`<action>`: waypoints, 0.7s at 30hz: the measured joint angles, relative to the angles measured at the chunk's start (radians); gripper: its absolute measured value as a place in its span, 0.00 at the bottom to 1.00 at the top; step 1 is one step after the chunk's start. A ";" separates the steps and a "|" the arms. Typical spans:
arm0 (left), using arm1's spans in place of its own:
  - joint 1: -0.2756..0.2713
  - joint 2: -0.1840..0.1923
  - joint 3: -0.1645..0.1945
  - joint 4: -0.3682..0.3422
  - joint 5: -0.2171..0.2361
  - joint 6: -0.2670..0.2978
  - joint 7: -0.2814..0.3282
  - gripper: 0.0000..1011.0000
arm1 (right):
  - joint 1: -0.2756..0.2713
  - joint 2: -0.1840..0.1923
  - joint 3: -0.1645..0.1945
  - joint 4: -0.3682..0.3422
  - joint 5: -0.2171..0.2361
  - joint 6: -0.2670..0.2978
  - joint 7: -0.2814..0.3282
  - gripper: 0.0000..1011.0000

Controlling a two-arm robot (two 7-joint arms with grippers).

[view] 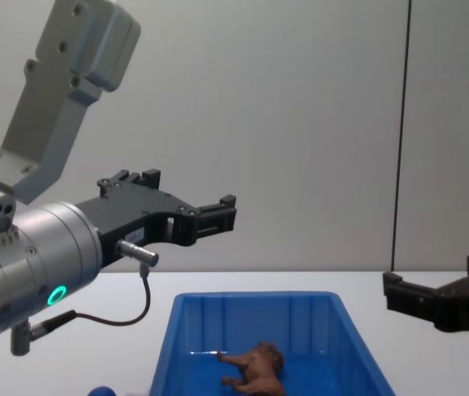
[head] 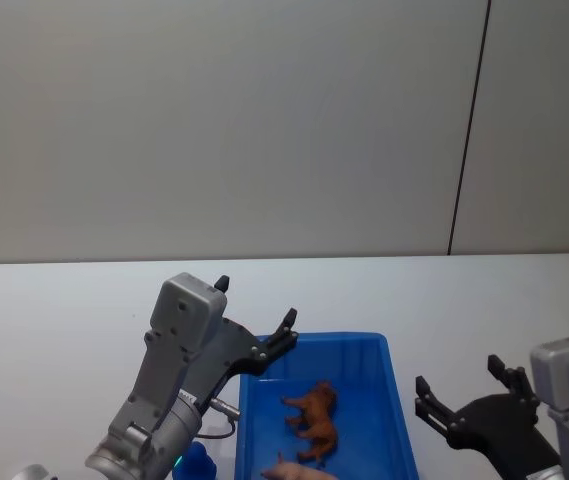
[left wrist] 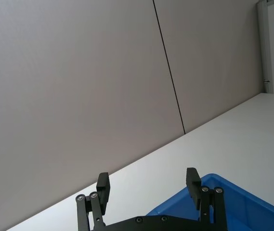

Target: Pick up the two dolls from the table and place them into the box.

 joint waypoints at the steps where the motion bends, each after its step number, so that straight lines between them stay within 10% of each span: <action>1: 0.000 0.000 0.000 0.000 0.000 0.000 0.000 0.99 | -0.002 0.002 0.001 -0.002 0.001 -0.001 -0.003 0.99; 21: 0.053 0.058 -0.031 -0.063 -0.070 0.140 0.026 0.99 | -0.033 0.021 0.014 -0.024 0.020 -0.008 -0.035 0.99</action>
